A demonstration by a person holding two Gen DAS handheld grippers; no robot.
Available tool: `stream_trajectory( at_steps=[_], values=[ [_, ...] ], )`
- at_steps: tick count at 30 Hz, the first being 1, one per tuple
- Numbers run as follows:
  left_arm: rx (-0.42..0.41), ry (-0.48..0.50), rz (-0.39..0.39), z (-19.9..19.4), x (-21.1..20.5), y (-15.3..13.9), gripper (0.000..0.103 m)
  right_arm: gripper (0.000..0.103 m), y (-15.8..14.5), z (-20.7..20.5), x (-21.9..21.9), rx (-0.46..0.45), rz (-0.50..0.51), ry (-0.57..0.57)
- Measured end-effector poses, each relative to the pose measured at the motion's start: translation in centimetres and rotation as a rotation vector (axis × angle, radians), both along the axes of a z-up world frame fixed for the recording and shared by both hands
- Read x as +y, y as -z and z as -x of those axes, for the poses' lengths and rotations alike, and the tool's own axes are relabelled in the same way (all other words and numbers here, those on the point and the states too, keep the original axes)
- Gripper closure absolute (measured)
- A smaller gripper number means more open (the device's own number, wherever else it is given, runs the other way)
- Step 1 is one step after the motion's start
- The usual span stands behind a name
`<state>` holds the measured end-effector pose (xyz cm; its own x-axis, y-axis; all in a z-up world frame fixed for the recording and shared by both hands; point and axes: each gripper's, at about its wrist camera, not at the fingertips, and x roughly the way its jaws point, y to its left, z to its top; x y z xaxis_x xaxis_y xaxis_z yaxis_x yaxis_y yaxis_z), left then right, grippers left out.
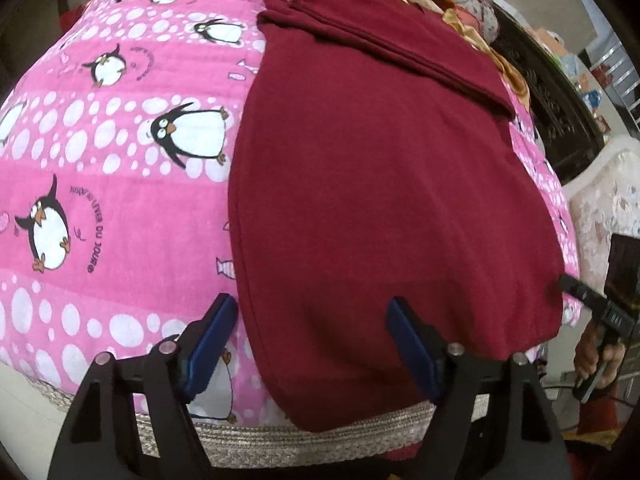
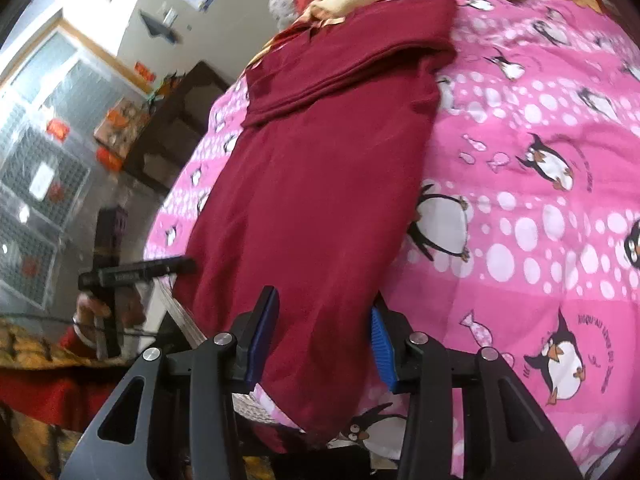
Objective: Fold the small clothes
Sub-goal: 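Grasp the hem end of the strip with both grippers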
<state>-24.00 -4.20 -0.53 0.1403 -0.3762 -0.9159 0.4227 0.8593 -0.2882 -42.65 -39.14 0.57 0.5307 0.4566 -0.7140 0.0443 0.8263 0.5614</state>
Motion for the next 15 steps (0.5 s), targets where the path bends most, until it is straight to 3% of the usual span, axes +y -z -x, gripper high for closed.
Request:
stream_trajectory(
  at_steps=[2, 4, 7, 10, 11, 12, 15],
  values=[
    [-0.018, 0.015, -0.018, 0.2, -0.4, -0.2, 0.029, 0.046, 0.8, -0.6, 0.7, 0.043, 0.014, -0.02],
    [-0.018, 0.036, -0.017, 0.4, -0.4, -0.4, 0.051, 0.047, 1.0, -0.8, 1.4, 0.053, 0.008, -0.042],
    [-0.008, 0.023, 0.008, 0.3, -0.1, -0.2, 0.06, 0.047, 1.3, -0.8, 1.9, 0.062, -0.011, -0.057],
    [-0.006, 0.0, 0.021, 0.2, 0.1, -0.2, 0.076, 0.047, 2.4, -1.0, 1.6, 0.073, -0.066, 0.001],
    [-0.003, -0.001, 0.031, 0.1, 0.2, -0.5, 0.086, 0.056, 2.2, -1.0, 1.6, 0.07, -0.068, 0.016],
    [-0.003, -0.002, 0.045, 0.0, 0.3, -0.9, 0.088, 0.067, 1.8, -1.1, 1.6, 0.064, -0.052, 0.015],
    [-0.02, -0.007, 0.091, -0.6, 0.7, -2.7, 0.089, 0.072, -0.1, -1.7, 1.7, 0.005, -0.014, -0.01]
  ],
)
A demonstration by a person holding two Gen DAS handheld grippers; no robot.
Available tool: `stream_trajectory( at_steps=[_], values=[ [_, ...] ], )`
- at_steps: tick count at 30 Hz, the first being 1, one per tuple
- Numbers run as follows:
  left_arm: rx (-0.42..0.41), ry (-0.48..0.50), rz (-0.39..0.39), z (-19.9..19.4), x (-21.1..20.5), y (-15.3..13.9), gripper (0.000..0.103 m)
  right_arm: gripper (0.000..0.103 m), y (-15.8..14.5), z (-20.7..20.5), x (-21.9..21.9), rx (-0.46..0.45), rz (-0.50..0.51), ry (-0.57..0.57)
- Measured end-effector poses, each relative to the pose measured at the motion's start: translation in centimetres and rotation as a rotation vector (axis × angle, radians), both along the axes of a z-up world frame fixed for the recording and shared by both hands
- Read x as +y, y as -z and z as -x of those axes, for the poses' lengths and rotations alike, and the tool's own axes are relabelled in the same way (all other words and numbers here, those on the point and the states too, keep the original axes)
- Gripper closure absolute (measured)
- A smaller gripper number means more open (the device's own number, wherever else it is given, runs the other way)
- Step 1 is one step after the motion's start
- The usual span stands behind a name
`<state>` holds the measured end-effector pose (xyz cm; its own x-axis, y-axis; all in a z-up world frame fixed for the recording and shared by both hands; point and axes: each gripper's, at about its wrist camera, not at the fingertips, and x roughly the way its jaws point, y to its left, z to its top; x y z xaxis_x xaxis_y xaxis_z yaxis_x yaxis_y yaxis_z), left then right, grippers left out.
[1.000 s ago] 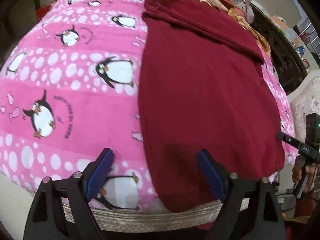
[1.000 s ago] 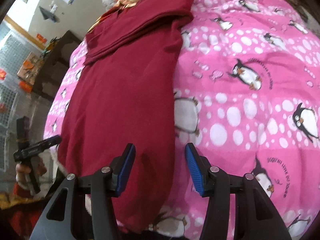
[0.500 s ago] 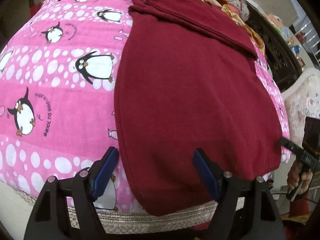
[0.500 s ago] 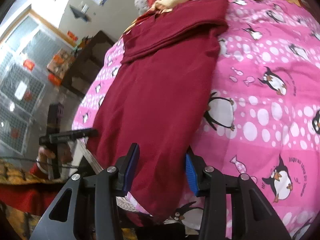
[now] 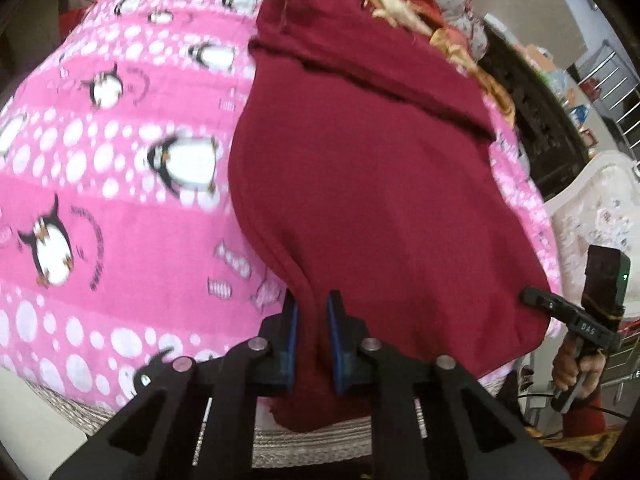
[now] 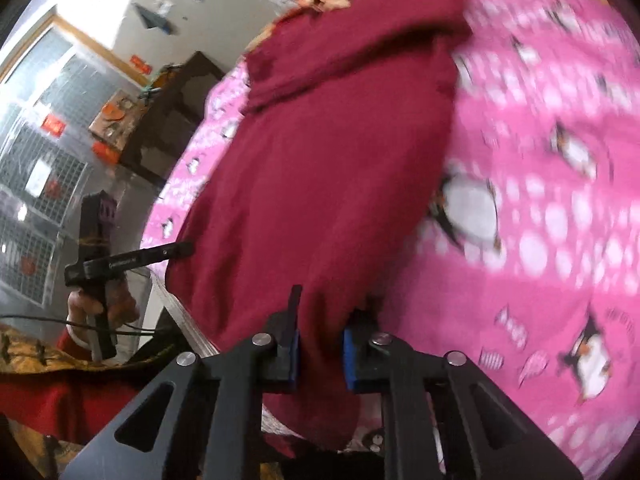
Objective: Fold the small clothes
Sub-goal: 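Grasp the hem end of the strip with both grippers, then lift the hem end and fold it toward the collar with both grippers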
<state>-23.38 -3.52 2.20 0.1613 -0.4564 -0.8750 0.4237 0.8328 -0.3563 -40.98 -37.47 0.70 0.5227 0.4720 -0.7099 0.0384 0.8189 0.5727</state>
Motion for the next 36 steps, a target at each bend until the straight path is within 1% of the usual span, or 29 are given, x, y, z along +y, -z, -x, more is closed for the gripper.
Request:
stream_trajectory(
  at_steps=[3, 5, 8, 12, 14, 17, 18, 19, 22, 25, 28, 30, 32, 33, 35, 36],
  values=[
    [-0.052, -0.03, 0.057, -1.0, 0.4, -2.3, 0.089, 0.072, -1.9, -0.9, -0.3, -0.061, 0.006, 0.007],
    [-0.095, -0.037, 0.083, -1.8, -0.3, -3.7, 0.089, 0.073, -3.2, -2.0, -0.8, -0.109, -0.006, 0.025],
    [-0.155, -0.038, 0.094, -3.6, -1.5, -5.3, 0.09, 0.073, -4.7, -4.1, -2.1, -0.166, -0.029, 0.065],
    [-0.228, -0.054, 0.116, -6.8, -3.3, -6.8, 0.09, 0.073, -6.6, -8.0, -4.3, -0.238, -0.013, 0.147],
    [-0.26, -0.065, 0.116, -8.9, -4.8, -7.1, 0.091, 0.073, -7.1, -10.2, -5.3, -0.247, -0.009, 0.187],
    [-0.284, -0.082, 0.109, -12.3, -6.2, -7.7, 0.092, 0.073, -7.4, -13.0, -6.9, -0.24, -0.009, 0.228],
    [-0.291, -0.081, 0.113, -13.5, -6.9, -7.9, 0.092, 0.073, -7.6, -14.4, -7.7, -0.236, -0.025, 0.244],
    [-0.306, -0.081, 0.107, -14.3, -7.4, -8.0, 0.092, 0.073, -7.7, -15.2, -8.5, -0.237, -0.034, 0.256],
    [-0.345, -0.081, 0.077, -17.4, -9.4, -8.2, 0.092, 0.073, -8.0, -17.7, -10.3, -0.229, -0.018, 0.295],
    [-0.343, -0.089, 0.06, -20.7, -11.0, -7.7, 0.092, 0.073, -7.3, -20.7, -11.7, -0.191, -0.024, 0.324],
    [-0.332, -0.106, 0.055, -23.7, -12.4, -6.7, 0.091, 0.073, -5.5, -23.4, -13.1, -0.131, -0.036, 0.368],
    [-0.326, -0.125, 0.058, -25.2, -13.0, -6.1, 0.085, 0.07, -4.2, -25.3, -14.1, -0.072, -0.036, 0.385],
    [-0.306, -0.127, 0.07, -26.7, -13.3, -5.7, 0.083, 0.066, -3.3, -26.5, -14.9, -0.036, -0.065, 0.389],
    [-0.296, -0.127, 0.074, -27.3, -13.4, -5.5, 0.075, 0.062, -3.1, -26.8, -15.4, -0.029, -0.091, 0.393],
    [-0.286, -0.115, 0.079, -28.1, -13.2, -5.6, 0.068, 0.057, -3.3, -26.4, -16.0, -0.046, -0.118, 0.4],
    [-0.286, -0.108, 0.087, -28.1, -13.1, -5.9, 0.065, 0.055, -3.6, -26.0, -16.3, -0.071, -0.134, 0.396]
  ],
)
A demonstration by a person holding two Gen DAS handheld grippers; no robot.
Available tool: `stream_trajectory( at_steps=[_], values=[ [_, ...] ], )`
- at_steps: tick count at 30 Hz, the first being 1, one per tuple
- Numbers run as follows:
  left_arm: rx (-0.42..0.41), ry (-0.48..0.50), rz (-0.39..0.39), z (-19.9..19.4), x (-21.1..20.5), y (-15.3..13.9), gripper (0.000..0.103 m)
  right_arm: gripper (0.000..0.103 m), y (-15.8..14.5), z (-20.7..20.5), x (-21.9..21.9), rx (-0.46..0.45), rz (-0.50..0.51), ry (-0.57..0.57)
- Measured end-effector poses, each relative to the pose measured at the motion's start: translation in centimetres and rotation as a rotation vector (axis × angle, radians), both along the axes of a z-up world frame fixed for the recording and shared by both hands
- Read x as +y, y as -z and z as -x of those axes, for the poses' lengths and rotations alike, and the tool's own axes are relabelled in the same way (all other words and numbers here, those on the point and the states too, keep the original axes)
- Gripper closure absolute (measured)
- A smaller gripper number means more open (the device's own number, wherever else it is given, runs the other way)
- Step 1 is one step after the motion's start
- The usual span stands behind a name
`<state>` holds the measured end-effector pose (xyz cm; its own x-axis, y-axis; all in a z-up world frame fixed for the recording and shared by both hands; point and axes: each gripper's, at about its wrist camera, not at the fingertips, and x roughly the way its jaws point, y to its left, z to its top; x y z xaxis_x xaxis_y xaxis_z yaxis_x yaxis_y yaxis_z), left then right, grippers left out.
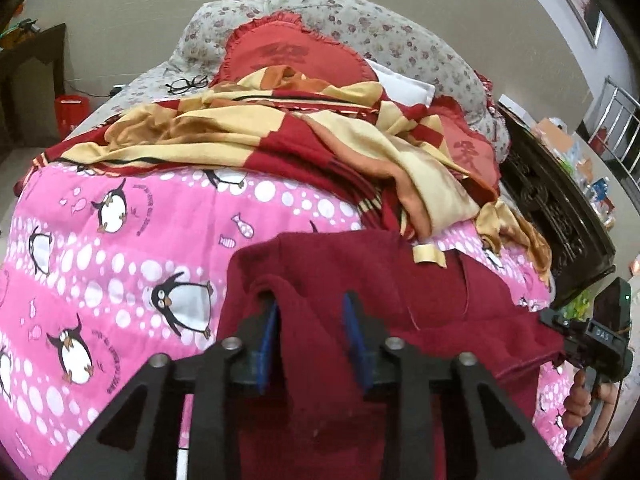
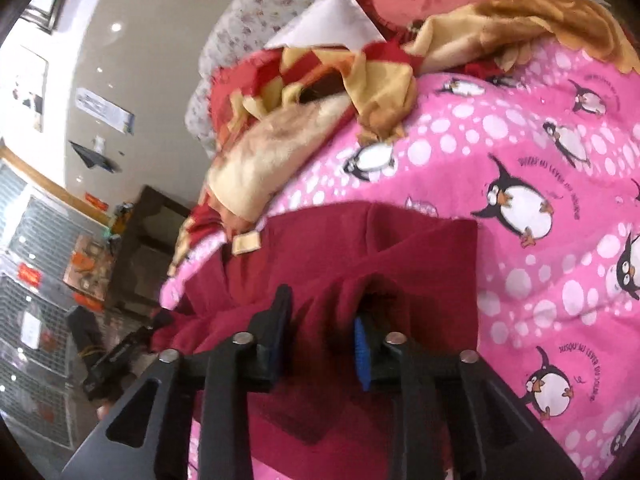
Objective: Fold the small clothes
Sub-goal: 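Lift the hem end and fold it toward the collar with both grippers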
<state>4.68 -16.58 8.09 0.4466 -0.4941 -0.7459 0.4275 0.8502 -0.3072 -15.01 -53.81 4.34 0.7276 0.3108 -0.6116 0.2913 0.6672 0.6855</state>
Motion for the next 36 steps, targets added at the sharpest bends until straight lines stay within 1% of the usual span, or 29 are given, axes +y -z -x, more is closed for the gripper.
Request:
stream_trajectory(
  at_steps=[1, 2, 3, 4, 5, 6, 7, 9, 10, 12, 13, 15, 17, 18, 19, 20, 22, 23, 25, 28, 30, 32, 33, 34, 36],
  values=[
    [-0.004, 0.009, 0.007, 0.1, 0.2, -0.2, 0.063, 0.054, -0.3, 0.4, -0.2, -0.018, -0.002, -0.005],
    [-0.014, 0.01, 0.005, 0.3, 0.4, -0.5, 0.053, 0.051, -0.6, 0.8, -0.4, -0.033, 0.004, -0.009],
    [-0.039, -0.004, -0.004, 0.5, 0.7, -0.9, 0.032, 0.048, -1.1, 1.4, -0.6, -0.04, 0.036, 0.004],
    [-0.088, -0.041, -0.009, 0.8, 1.2, -1.5, 0.023, 0.048, -1.7, 2.1, -0.7, -0.042, 0.091, 0.027],
    [-0.115, -0.064, 0.004, 1.0, 1.7, -2.0, 0.017, 0.048, -2.2, 2.5, -0.8, -0.047, 0.12, 0.036],
    [-0.14, -0.081, 0.039, 1.3, 2.5, -2.6, 0.015, 0.048, -2.5, 3.3, -0.7, -0.06, 0.139, 0.034],
    [-0.136, -0.077, 0.055, 1.6, 3.0, -2.9, 0.015, 0.048, -2.8, 4.0, -0.5, -0.078, 0.152, 0.021],
    [-0.125, -0.073, 0.047, 2.2, 3.7, -3.2, 0.015, 0.048, -3.3, 5.3, 0.6, -0.092, 0.208, -0.009],
    [-0.133, -0.075, 0.039, 2.9, 4.2, -3.2, 0.015, 0.049, -3.5, 6.2, 1.5, -0.109, 0.253, -0.035],
    [-0.162, -0.065, 0.028, 4.8, 5.2, -2.9, 0.015, 0.049, -3.6, 7.9, 3.1, -0.152, 0.309, -0.081],
    [-0.177, -0.047, 0.01, 5.9, 5.6, -2.5, 0.015, 0.049, -3.3, 8.4, 3.5, -0.156, 0.315, -0.095],
    [-0.202, -0.018, -0.042, 7.6, 6.1, -1.6, 0.015, 0.05, -1.9, 9.1, 4.6, -0.128, 0.315, -0.142],
    [-0.187, 0.021, -0.098, 8.6, 5.8, 0.1, 0.015, 0.052, -0.4, 8.5, 5.5, -0.075, 0.344, -0.187],
    [-0.167, 0.051, -0.132, 8.8, 5.3, 1.1, 0.015, 0.055, 0.5, 7.7, 6.2, -0.033, 0.381, -0.217],
    [-0.148, 0.081, -0.172, 8.9, 4.5, 2.3, 0.015, 0.056, 0.9, 6.9, 6.7, -0.014, 0.408, -0.236],
    [-0.14, 0.096, -0.188, 9.0, 4.0, 2.8, 0.017, 0.057, 1.1, 5.9, 7.4, -0.005, 0.443, -0.255],
    [-0.132, 0.141, -0.199, 8.8, 2.5, 3.6, 0.018, 0.057, 0.6, 4.0, 7.9, -0.024, 0.471, -0.258],
    [-0.143, 0.153, -0.2, 8.5, 1.7, 3.5, 0.018, 0.057, 0.0, 3.0, 7.9, -0.041, 0.475, -0.25],
    [-0.174, 0.139, -0.193, 7.2, 0.4, 2.9, 0.018, 0.057, -1.3, 1.0, 7.4, -0.074, 0.476, -0.218],
    [-0.168, 0.065, -0.127, 3.6, -0.7, 1.5, 0.018, 0.057, -3.2, -2.0, 6.4, -0.102, 0.488, -0.149],
    [-0.124, 0.02, -0.126, 1.0, -1.4, 1.6, 0.018, 0.057, -3.4, -4.1, 5.5, -0.066, 0.501, -0.097],
    [-0.071, -0.03, -0.154, -1.3, -1.7, 2.4, 0.018, 0.056, -2.6, -5.9, 4.6, -0.017, 0.493, -0.075],
    [-0.044, -0.059, -0.168, -2.3, -1.7, 3.0, 0.018, 0.056, -1.4, -7.2, 3.9, 0.055, 0.484, -0.06],
    [-0.003, -0.096, -0.181, -3.5, -1.5, 3.8, 0.018, 0.056, -0.5, -7.9, 3.6, 0.104, 0.483, -0.049],
    [0.055, -0.111, -0.145, -4.1, -0.6, 4.2, 0.018, 0.057, 0.5, -8.5, 3.3, 0.149, 0.475, -0.048]
  ],
)
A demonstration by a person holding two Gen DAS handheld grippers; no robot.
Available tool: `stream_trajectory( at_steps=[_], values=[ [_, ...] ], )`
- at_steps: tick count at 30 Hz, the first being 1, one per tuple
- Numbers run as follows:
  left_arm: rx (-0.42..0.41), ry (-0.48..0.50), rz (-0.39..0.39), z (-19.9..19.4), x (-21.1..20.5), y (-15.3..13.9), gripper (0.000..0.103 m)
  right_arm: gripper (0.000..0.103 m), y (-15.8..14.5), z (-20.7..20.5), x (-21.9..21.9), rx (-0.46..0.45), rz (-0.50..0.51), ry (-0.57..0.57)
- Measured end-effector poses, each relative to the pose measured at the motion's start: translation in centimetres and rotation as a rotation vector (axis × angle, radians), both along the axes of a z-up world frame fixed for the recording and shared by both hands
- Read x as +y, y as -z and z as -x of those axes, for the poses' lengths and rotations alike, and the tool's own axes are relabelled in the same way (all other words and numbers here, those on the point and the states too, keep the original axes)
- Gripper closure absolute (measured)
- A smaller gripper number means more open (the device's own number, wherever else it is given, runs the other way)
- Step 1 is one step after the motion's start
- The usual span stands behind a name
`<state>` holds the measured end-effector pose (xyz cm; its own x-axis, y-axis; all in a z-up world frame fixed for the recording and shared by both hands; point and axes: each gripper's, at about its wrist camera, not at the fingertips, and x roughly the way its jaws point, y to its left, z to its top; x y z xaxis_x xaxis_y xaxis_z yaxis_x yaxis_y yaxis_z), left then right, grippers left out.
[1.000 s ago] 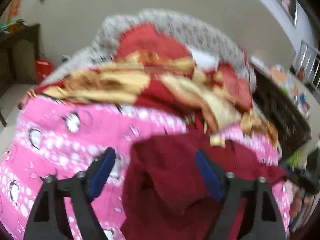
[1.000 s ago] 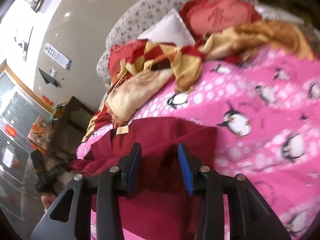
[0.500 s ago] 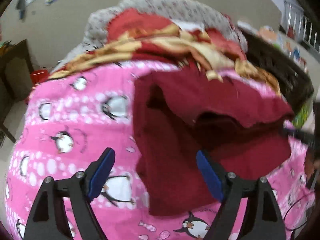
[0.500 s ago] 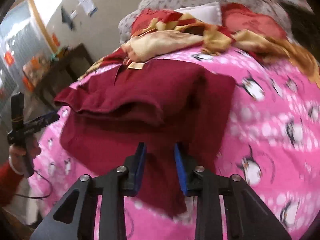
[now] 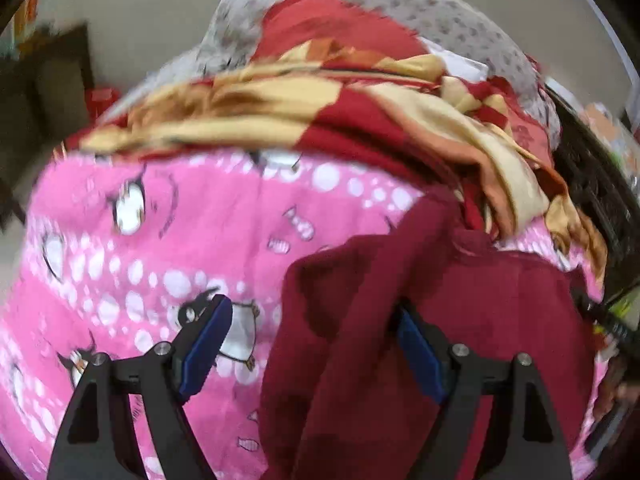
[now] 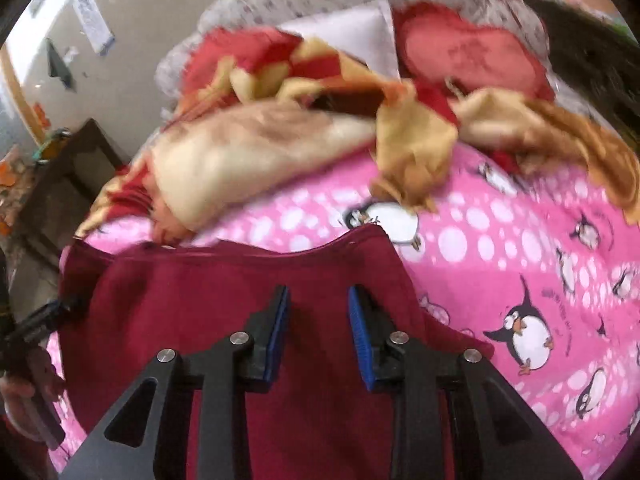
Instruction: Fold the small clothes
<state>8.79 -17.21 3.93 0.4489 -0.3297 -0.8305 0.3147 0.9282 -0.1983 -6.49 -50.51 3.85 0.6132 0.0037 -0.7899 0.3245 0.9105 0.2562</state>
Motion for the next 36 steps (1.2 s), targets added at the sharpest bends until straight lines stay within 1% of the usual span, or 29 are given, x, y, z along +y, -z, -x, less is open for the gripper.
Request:
stream_trajectory(
  at_steps=[1, 2, 4, 5, 6, 7, 9, 10, 11, 12, 13, 14, 16, 18, 19, 21, 22, 25, 27, 29, 31, 34, 36],
  values=[
    [0.004, -0.005, 0.03, 0.2, 0.5, -0.3, 0.018, 0.057, -0.4, 0.3, 0.1, -0.012, 0.007, -0.001],
    [-0.025, -0.004, 0.035, 0.6, 0.8, -0.9, 0.018, 0.056, -1.0, 0.9, 0.4, -0.033, 0.018, -0.004],
    [-0.113, -0.001, 0.012, 1.5, 0.9, -1.8, 0.018, 0.056, -2.5, 2.3, 0.9, -0.103, 0.055, -0.013],
    [-0.141, 0.006, -0.006, 1.6, 0.6, -1.9, 0.018, 0.056, -2.9, 2.7, 1.1, -0.126, 0.07, -0.012],
    [-0.147, 0.014, -0.028, 1.4, 0.2, -1.8, 0.018, 0.055, -3.0, 2.9, 1.2, -0.136, 0.081, -0.013],
    [-0.136, 0.013, -0.055, 1.0, -0.3, -1.4, 0.018, 0.055, -2.5, 2.5, 1.1, -0.118, 0.079, -0.015],
    [-0.089, -0.017, -0.096, -0.2, -1.0, -0.3, 0.016, 0.055, -0.2, 0.6, 0.4, -0.008, 0.063, -0.005],
    [-0.056, -0.042, -0.097, -0.9, -1.2, 0.5, 0.016, 0.055, 0.9, -0.1, 0.2, 0.023, 0.047, -0.008],
    [-0.04, -0.056, -0.089, -1.1, -1.1, 0.9, 0.015, 0.055, 1.5, -0.5, 0.0, 0.024, 0.045, -0.009],
    [-0.036, -0.066, -0.081, -1.3, -1.1, 1.2, 0.012, 0.055, 1.3, -0.6, 0.2, 0.011, 0.065, -0.011],
    [-0.037, -0.076, -0.072, -1.5, -0.9, 1.2, 0.011, 0.055, 1.1, -0.5, 0.4, 0.019, 0.079, -0.014],
    [-0.025, -0.078, -0.061, -1.5, -0.7, 1.2, 0.011, 0.055, 0.6, -0.4, 0.7, 0.025, 0.096, -0.016],
    [-0.015, -0.085, -0.03, -1.2, 0.1, 0.8, 0.011, 0.055, -1.1, 0.6, 1.6, -0.011, 0.126, -0.011],
    [-0.046, -0.09, -0.025, -0.2, 1.0, -0.2, 0.011, 0.055, -2.6, 1.4, 2.8, -0.056, 0.115, -0.045],
    [-0.07, -0.093, -0.03, 0.6, 1.6, -0.8, 0.011, 0.055, -3.4, 1.7, 3.9, -0.081, 0.11, -0.08],
    [-0.097, -0.1, -0.035, 2.5, 2.9, -1.6, 0.011, 0.055, -4.2, 1.6, 6.0, -0.109, 0.113, -0.137],
    [-0.103, -0.099, -0.037, 3.3, 3.3, -1.9, 0.011, 0.055, -4.4, 1.1, 7.7, -0.119, 0.093, -0.179],
    [-0.115, -0.093, -0.044, 6.4, 5.2, -2.2, 0.011, 0.055, -4.2, -0.7, 11.2, -0.131, 0.018, -0.264],
    [-0.11, -0.088, -0.051, 8.0, 6.2, -1.8, 0.011, 0.055, -3.8, -2.1, 13.9, -0.128, 0.02, -0.305],
    [-0.089, -0.074, -0.059, 9.3, 7.3, -1.0, 0.011, 0.055, -3.4, -3.0, 15.8, -0.129, 0.025, -0.324],
    [-0.072, -0.087, -0.05, 10.1, 8.5, 0.0, 0.011, 0.055, -3.1, -4.4, 17.2, -0.124, 0.002, -0.332],
    [-0.035, -0.094, -0.027, 10.3, 9.3, 1.3, 0.011, 0.055, -2.4, -6.1, 18.5, -0.115, -0.027, -0.332],
    [-0.01, -0.103, -0.011, 10.2, 9.5, 2.2, 0.011, 0.058, -1.6, -7.8, 19.5, -0.09, -0.04, -0.332]
  ],
)
